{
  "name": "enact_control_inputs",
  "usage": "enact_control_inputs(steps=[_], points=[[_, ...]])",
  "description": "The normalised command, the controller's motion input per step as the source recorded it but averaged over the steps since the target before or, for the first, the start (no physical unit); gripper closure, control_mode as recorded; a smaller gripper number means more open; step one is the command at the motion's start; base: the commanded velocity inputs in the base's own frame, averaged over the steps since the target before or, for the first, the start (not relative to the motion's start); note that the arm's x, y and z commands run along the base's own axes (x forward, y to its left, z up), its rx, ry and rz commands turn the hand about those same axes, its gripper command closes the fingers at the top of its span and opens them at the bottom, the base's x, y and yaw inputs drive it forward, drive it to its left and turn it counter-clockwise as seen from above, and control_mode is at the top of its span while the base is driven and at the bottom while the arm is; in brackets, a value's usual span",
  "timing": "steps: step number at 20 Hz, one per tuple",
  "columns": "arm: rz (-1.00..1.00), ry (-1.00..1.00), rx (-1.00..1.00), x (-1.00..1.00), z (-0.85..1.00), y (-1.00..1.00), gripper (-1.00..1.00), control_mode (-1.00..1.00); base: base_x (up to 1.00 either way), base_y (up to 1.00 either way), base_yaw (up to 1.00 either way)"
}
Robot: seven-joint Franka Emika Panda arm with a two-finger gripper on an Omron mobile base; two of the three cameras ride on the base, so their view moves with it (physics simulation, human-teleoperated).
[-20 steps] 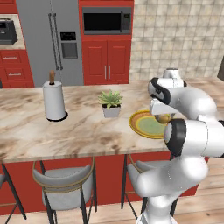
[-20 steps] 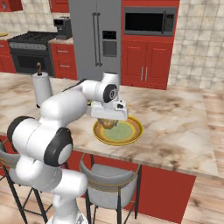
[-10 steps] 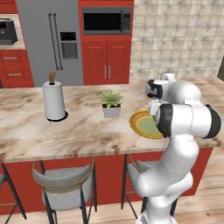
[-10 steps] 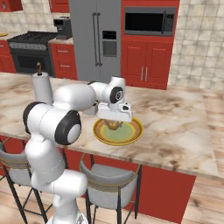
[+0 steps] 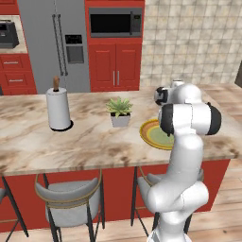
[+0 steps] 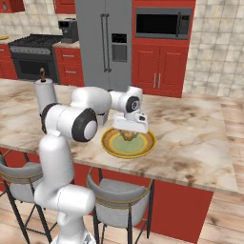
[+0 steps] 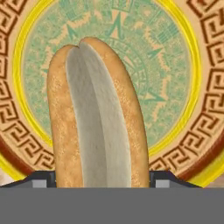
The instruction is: Move the hot dog bun to the plate on the dining table and place the condiment next to that plate. Then navigate to the fridge and take the sausage and place it on the plate as well.
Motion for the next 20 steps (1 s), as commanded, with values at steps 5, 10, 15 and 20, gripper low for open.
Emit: enact_control_inputs(steps=[5, 10, 15, 20], points=[[0.0, 0.07, 0.03, 0.45, -0.33, -0.07, 1.0, -1.0, 0.0, 0.0, 0.0], [0.0, 0.04, 0.01, 0.32, -0.35, -0.02, 1.0, -1.0, 0.0, 0.0, 0.0], [0.0, 0.0, 0.0, 0.28, -0.35, 0.0, 1.0, -1.0, 0.0, 0.0, 0.0], [0.0, 0.0, 0.0, 0.06, -0.32, 0.0, -1.0, -1.0, 0.0, 0.0, 0.0]])
